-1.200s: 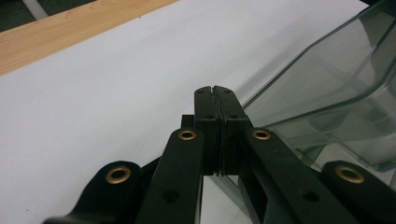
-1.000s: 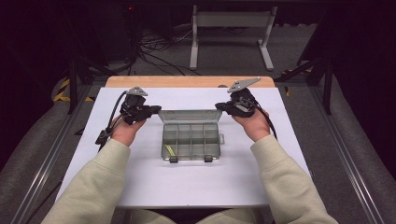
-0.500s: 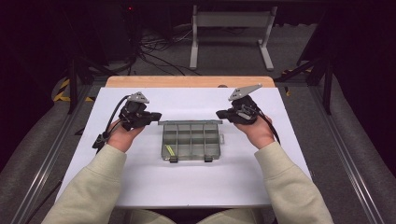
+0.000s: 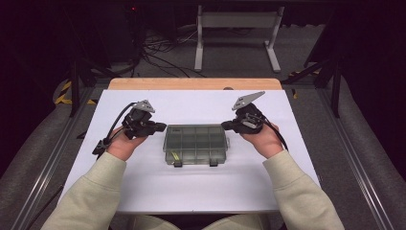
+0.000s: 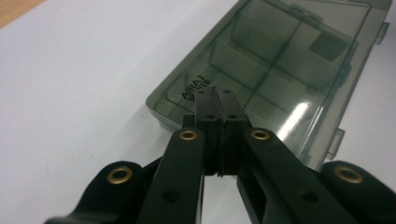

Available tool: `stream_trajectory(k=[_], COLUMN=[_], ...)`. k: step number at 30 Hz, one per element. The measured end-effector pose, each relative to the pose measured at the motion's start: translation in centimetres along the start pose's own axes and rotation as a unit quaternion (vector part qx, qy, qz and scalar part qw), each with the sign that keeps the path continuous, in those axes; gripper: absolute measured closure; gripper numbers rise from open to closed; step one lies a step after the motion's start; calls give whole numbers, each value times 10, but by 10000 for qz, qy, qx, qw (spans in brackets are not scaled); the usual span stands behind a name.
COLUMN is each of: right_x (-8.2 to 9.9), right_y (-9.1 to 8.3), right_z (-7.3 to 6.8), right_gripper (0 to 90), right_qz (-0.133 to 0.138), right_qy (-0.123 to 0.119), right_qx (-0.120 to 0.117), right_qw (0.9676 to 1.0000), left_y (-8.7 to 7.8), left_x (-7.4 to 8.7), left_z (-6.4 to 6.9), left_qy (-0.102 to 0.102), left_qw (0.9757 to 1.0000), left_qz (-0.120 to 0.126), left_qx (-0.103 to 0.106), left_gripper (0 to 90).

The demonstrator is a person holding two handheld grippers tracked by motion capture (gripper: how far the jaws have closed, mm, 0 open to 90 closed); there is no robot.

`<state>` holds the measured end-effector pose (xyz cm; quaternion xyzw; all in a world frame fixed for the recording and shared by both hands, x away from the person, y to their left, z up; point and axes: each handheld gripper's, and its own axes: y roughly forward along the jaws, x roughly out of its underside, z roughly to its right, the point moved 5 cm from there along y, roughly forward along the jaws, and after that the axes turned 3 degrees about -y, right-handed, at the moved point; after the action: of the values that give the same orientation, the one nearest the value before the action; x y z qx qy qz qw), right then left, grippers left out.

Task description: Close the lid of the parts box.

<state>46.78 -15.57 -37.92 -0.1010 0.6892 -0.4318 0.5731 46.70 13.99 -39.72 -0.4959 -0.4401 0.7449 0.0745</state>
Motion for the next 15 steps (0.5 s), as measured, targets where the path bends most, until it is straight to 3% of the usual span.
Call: stream_trajectory(k=[15], right_x=[13], right_y=[17], right_z=[-14], right_gripper=[900], right_qz=[-625], right_qy=[-141], right_qx=[-336], right_qw=[9974], left_y=[12], left_x=[9], left_z=[7], left_qy=[59], left_qw=[9979], left_qz=[-538], left_qx=[361], left_gripper=[895])
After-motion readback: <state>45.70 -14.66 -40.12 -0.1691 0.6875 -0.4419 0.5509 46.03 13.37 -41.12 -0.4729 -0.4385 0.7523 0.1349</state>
